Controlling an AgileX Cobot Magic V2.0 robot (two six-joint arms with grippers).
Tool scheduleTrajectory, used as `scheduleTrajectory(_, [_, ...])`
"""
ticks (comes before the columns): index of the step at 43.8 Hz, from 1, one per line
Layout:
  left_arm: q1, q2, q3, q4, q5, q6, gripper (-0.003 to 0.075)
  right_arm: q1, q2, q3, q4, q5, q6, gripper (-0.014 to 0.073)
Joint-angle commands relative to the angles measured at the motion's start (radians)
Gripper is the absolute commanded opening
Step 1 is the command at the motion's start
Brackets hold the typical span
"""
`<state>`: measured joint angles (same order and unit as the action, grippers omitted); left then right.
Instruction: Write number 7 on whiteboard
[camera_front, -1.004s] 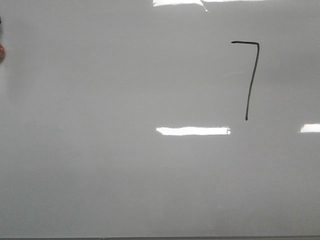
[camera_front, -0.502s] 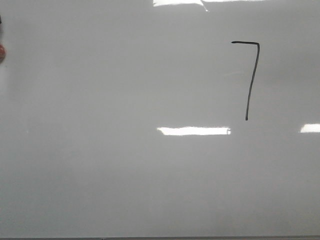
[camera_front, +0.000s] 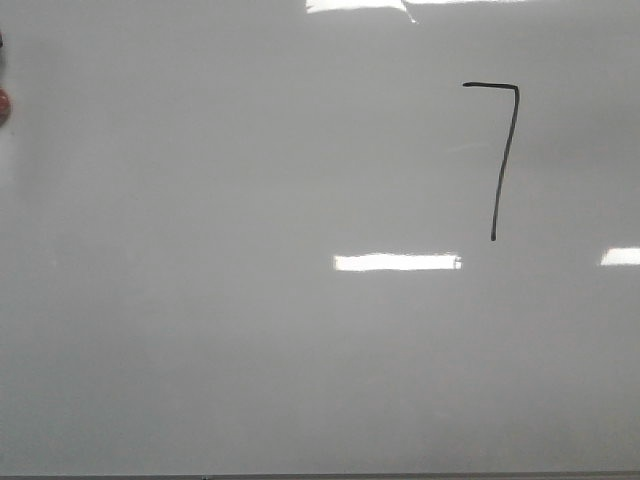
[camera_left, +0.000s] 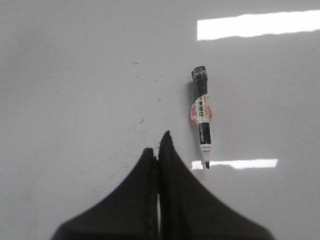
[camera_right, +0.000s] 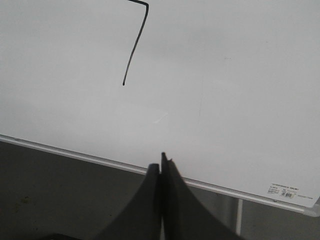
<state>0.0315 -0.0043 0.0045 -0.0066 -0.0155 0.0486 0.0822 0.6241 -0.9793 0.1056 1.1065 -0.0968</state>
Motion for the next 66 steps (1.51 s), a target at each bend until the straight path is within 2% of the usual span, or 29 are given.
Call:
scheduleTrajectory(1, [-0.007,-0.016,0.004,-0.008,-0.085,0.003,-0.002,-0.004,0.003,-0.021,-0.005,-0.067,-0.007,-0.0069])
scheduleTrajectory(15, [-0.007,-0.016,0.004,-0.008,-0.085,0.003,-0.002,-0.006,-0.065,0.038,-0.01,-0.116,-0.007,-0.0069])
scheduleTrajectory(20, [-0.007,-0.016,0.004,-0.008,-0.085,0.003,-0.002,-0.006,-0.17,0.188,-0.01,-0.294,-0.007,-0.0069])
scheduleTrajectory(26, [-0.007,-0.016,0.004,-0.008,-0.085,0.003,-0.002,-0.006,-0.319,0.422,-0.01,-0.589,-0.007,-0.0069])
scheduleTrajectory(36, [-0.007,-0.016,0.004,-0.008,-0.085,0.003,-0.002,-0.032,-0.523,0.73,-0.01,-0.86,-0.006,-0.0069])
scheduleTrajectory(44, [-0.007,-0.016,0.004,-0.008,-0.085,0.003,-0.002,-0.089,-0.642,0.896,-0.01,-0.943,-0.006,-0.0069])
scheduleTrajectory(52, [-0.007,-0.016,0.004,-0.008,-0.085,0.003,-0.002,-0.104,-0.653,1.002,-0.01,-1.062,-0.005,-0.0069])
scheduleTrajectory(66, [-0.007,-0.014,0.004,-0.008,-0.085,0.003,-0.002,-0.104,-0.653,1.001,-0.01,-1.07,-0.005,-0.0069])
